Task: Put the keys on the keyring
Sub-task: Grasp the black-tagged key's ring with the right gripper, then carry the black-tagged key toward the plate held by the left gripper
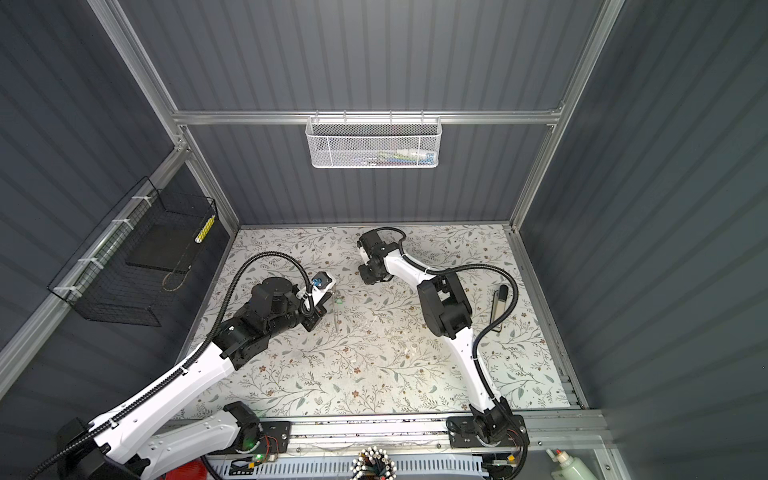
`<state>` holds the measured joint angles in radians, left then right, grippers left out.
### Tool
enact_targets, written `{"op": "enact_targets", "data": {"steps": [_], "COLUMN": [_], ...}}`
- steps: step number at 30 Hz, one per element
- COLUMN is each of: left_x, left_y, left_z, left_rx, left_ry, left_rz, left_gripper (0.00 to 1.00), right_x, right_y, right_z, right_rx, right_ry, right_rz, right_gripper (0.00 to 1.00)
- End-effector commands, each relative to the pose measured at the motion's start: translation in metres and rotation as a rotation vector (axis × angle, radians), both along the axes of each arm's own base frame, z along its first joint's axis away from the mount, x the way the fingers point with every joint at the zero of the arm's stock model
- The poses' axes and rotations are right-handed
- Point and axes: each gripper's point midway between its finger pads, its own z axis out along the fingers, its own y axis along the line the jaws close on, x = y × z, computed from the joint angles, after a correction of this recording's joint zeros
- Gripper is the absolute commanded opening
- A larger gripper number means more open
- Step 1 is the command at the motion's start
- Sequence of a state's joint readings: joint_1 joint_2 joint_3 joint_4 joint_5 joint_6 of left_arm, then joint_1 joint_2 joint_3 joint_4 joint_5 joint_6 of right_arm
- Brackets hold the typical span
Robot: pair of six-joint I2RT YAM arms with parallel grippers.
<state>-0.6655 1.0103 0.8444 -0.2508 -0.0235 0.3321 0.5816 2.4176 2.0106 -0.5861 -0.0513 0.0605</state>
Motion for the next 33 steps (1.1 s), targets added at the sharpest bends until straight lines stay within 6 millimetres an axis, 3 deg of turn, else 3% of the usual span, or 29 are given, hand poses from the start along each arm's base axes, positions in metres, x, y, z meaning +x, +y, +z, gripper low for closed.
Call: {"op": "enact_targets", "data": {"steps": [1,14,18,21,25,33], "left_x": [0.002,0.003,0.002,0.002,0.000,-0.012], "left_y": [-0.001,-0.002,-0.003,-0.002,-0.007,-0.026], "left_z": [0.015,0.014,0.014,0.017,0.024,0.039], "left_rx": [-0.017,-0.015,-0.015,-0.020,-0.019,-0.011], "left_ry": [-0.037,-0.036,-0.040,-0.070,-0.136,-0.309], "left_rz": [-0.011,-0.014,-0.018,-0.026,-0.075,-0.259], "left_gripper": [0.00,0.00,0.00,0.00,0.00,0.00], "right_x": [-0.004,-0.006,-0.010,-0.021,-0.045,-0.136], "right_y": [-0.003,-0.001,-0.001,-0.002,-0.002,-0.010], "right_z": [-0.007,-0.007,0.005,0.029,0.078,0.157], "right_rx": [-0.031,-0.027,-0.013,0.043,0.156,0.369], "right_ry": [0.021,0.026,0.003,-0.045,-0.169,-0.283], "right_rz": [0.003,0.018,0.042,0.059,0.171,0.425], "right_gripper": [0.17,0.02,0.00,0.00,0.00,0.00]}}
